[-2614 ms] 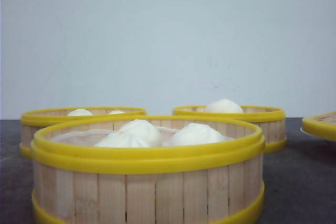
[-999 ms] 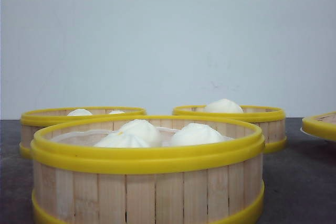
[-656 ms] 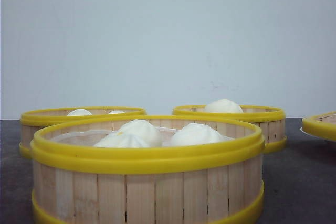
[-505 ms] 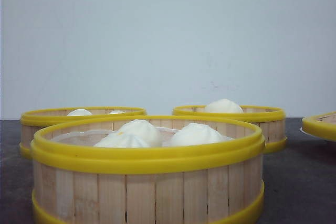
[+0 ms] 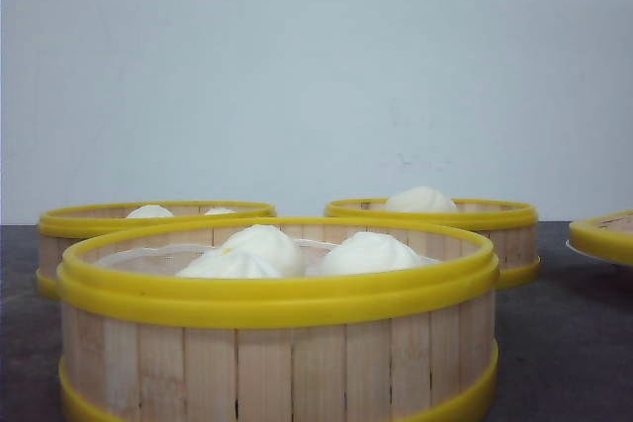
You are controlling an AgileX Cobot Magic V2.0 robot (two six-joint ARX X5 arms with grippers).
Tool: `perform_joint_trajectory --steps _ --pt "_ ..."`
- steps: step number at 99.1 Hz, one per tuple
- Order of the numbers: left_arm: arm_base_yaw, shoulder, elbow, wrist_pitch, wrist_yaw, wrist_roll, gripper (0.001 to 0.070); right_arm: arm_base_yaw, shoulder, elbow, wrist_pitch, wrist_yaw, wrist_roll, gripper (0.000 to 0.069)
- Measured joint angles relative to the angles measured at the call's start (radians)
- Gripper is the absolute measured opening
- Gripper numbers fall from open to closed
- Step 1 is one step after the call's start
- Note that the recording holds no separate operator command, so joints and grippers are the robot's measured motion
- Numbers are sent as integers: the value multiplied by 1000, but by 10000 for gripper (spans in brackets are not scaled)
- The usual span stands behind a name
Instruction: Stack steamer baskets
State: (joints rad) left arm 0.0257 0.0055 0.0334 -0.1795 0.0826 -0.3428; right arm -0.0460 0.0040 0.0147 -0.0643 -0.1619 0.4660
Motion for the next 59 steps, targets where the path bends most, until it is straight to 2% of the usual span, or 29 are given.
perform_joint_trajectory --steps 16,30,50,59 --pt "0 10 35 -30 8 -27 24 0 18 29 -39 5 93 10" --pt "0 82 173 -21 7 -36 24 0 106 129 -59 6 108 10" --pt "0 303 402 -16 3 -36 24 0 328 385 -101 8 40 10" --pt "0 411 507 -22 35 -35 24 0 435 523 -161 7 -27 10"
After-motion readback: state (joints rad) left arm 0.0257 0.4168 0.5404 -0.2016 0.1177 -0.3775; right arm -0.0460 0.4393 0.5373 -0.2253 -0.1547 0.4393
